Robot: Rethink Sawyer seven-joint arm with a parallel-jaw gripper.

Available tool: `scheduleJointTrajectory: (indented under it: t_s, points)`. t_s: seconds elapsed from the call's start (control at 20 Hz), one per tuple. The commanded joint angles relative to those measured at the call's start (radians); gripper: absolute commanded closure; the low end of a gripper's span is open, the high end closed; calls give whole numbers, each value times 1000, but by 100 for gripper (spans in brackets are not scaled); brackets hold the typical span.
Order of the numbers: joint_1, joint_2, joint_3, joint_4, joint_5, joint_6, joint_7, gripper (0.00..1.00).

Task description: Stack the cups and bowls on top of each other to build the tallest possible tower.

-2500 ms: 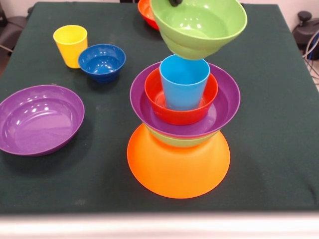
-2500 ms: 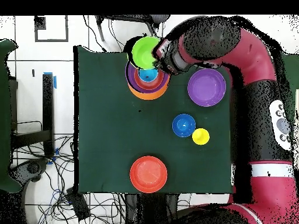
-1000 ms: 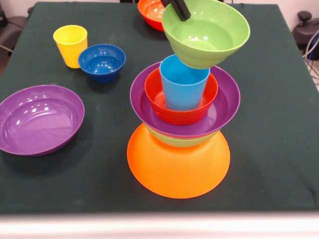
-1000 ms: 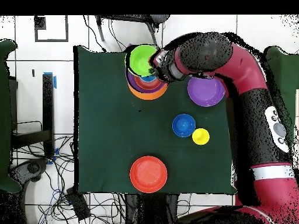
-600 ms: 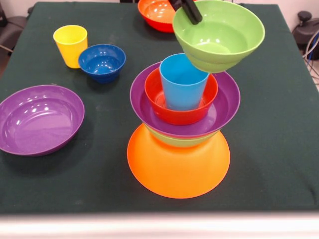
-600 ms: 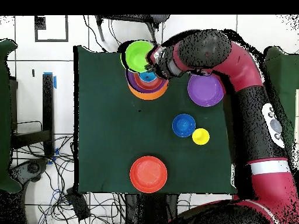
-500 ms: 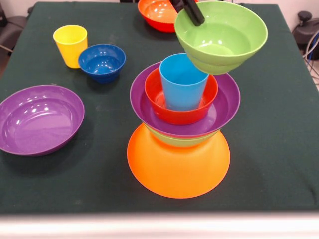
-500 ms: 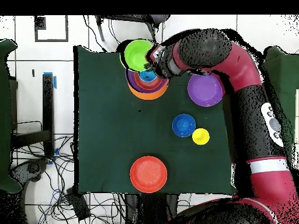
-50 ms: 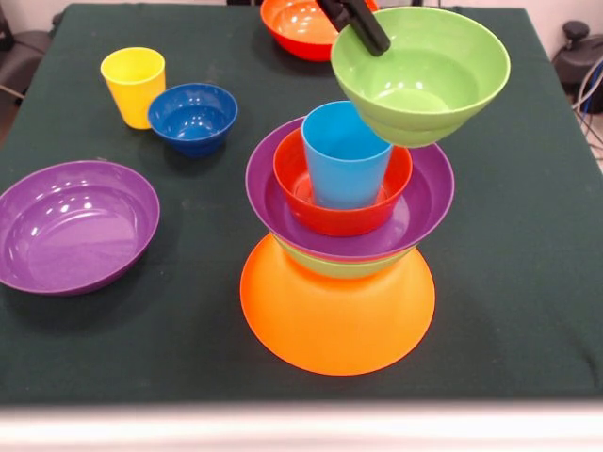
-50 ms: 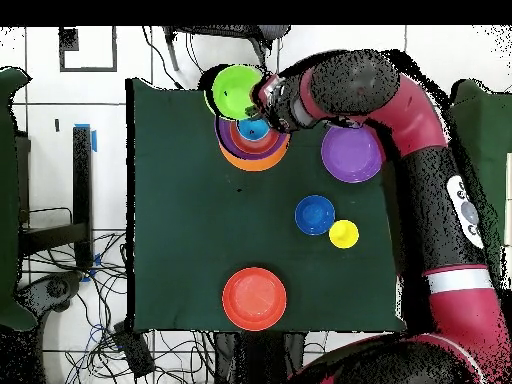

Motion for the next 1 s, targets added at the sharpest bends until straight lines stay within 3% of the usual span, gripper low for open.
scheduleJointTrajectory:
  t_s: [0.05, 1.0]
  points:
    - [-11, 44, 33, -36, -15, 80, -239, 100]
    - [-36, 46, 55, -21, -22, 97, -241, 100]
